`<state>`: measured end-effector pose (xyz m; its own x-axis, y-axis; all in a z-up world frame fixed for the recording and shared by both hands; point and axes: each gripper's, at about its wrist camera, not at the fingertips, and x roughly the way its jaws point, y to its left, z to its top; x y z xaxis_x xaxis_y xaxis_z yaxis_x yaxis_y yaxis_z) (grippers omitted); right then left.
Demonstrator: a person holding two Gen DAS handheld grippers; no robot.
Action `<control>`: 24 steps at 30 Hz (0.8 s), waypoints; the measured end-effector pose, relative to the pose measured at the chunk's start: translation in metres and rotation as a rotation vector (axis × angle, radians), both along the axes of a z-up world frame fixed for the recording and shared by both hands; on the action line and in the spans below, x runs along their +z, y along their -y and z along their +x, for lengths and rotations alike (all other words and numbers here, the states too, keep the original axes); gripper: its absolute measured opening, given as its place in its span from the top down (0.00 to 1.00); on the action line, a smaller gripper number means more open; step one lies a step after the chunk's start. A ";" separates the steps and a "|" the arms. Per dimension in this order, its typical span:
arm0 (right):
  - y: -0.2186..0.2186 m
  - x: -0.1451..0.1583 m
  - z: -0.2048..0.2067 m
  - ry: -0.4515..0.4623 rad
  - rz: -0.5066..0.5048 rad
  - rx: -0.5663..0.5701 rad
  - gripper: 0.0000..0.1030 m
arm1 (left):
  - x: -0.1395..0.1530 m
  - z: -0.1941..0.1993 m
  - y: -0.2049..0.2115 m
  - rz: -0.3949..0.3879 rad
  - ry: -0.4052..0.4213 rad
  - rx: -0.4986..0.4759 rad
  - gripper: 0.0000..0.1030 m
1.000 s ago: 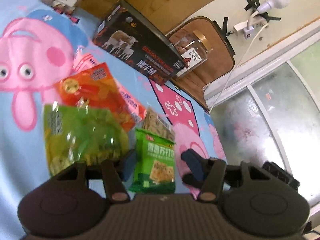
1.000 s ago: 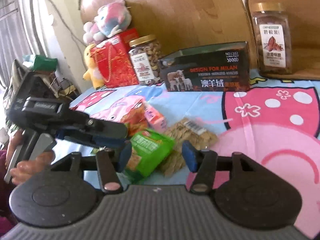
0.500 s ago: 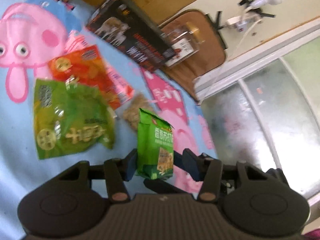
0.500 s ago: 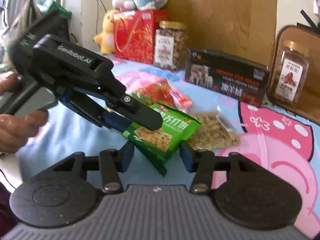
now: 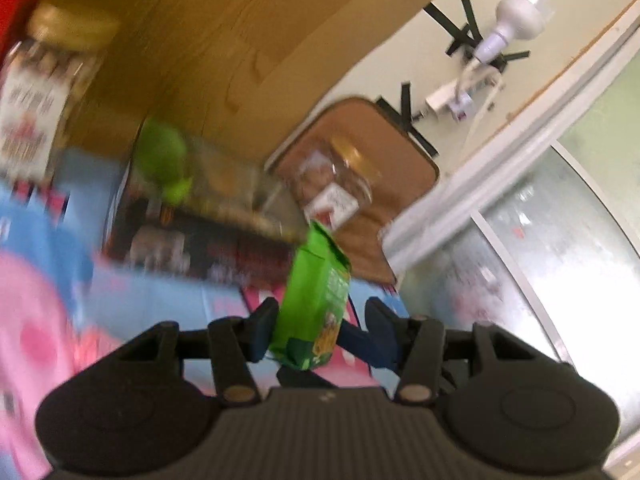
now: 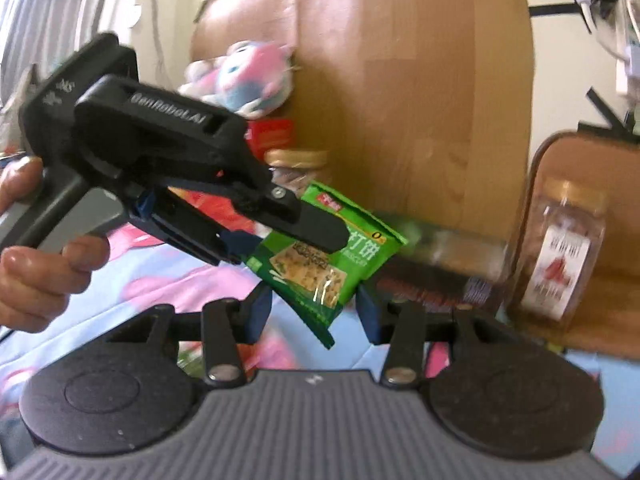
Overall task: Organize snacks
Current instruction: 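Carry the green cracker pack into the black box and release it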
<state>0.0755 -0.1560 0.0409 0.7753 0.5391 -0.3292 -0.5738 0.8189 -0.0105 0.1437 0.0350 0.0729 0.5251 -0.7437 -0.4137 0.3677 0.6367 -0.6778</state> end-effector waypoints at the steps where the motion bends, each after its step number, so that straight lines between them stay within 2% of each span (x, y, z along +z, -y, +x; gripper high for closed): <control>1: 0.000 0.002 0.011 0.008 -0.002 -0.013 0.53 | 0.004 0.014 0.003 0.011 0.009 0.006 0.54; 6: 0.004 0.010 0.078 -0.052 0.060 -0.047 0.53 | 0.010 0.072 0.013 0.074 0.024 0.069 0.53; 8: 0.001 0.009 0.103 -0.087 0.082 -0.068 0.51 | 0.008 0.091 0.015 0.143 0.032 0.113 0.45; 11: -0.005 0.001 0.129 -0.150 0.074 -0.098 0.48 | 0.000 0.108 0.019 0.278 0.023 0.185 0.44; 12: -0.006 -0.002 0.134 -0.160 0.071 -0.105 0.48 | -0.002 0.110 0.018 0.295 0.017 0.194 0.44; 15: 0.004 -0.004 0.127 -0.165 0.100 -0.121 0.48 | -0.004 0.098 0.006 0.274 0.027 0.194 0.44; 18: 0.023 -0.006 0.109 -0.175 0.159 -0.125 0.48 | 0.002 0.077 -0.009 0.220 0.044 0.196 0.44; 20: 0.035 -0.007 0.091 -0.195 0.208 -0.123 0.45 | 0.002 0.055 -0.022 0.172 0.051 0.193 0.39; 22: 0.040 -0.011 0.083 -0.267 0.247 -0.081 0.45 | -0.001 0.032 -0.036 0.156 0.044 0.209 0.38; 24: 0.040 -0.018 0.072 -0.302 0.261 -0.046 0.45 | -0.008 0.009 -0.049 0.138 0.032 0.220 0.35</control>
<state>0.1471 -0.1959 0.0226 0.6900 0.6018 -0.4021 -0.4820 0.7965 0.3650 0.1530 0.0836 0.0645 0.6825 -0.5477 -0.4840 0.2303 0.7896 -0.5688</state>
